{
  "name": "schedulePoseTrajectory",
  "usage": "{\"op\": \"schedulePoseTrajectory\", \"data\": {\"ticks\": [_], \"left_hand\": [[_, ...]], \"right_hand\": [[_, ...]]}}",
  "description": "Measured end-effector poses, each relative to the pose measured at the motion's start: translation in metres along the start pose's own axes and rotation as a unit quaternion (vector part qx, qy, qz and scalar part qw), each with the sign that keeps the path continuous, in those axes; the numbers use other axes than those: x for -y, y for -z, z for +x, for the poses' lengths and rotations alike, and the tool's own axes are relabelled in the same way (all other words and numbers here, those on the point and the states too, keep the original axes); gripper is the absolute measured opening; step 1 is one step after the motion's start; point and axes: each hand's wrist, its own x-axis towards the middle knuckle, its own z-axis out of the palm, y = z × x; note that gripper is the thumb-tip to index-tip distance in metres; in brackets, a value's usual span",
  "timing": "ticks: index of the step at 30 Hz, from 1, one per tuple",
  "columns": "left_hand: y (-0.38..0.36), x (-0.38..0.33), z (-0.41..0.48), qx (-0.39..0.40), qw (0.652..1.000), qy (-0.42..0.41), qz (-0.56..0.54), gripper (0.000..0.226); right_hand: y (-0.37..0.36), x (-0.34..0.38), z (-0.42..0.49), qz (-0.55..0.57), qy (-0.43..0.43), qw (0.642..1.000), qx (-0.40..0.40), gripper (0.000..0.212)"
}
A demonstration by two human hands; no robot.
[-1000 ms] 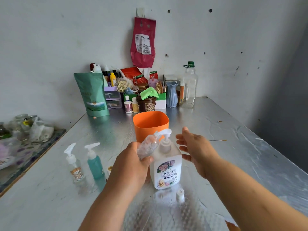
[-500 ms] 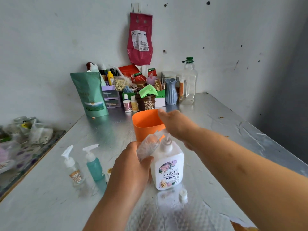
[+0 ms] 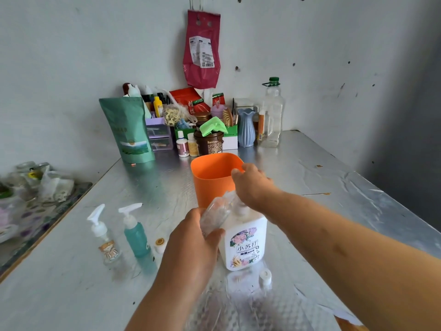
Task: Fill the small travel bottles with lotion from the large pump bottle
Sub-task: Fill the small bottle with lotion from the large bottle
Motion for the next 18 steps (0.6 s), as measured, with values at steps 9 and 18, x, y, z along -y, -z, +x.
{"op": "schedulePoseTrajectory", "data": {"ticks": [9,18], "left_hand": [[0.0061,-0.0063,-0.0004,-0.005,1.0,-0.004,-0.003,0.031],[-0.0002,-0.0012,0.004,-0.008,1.0,-0.001,-0.004,0.034]], "right_hand": [[0.0067,0.0035,-0.004,0.004,0.028,1.0,-0.011,0.038],[0.0011,-0.0027,0.0039,-0.026,0.033,0.999,-0.015,0.042]]}}
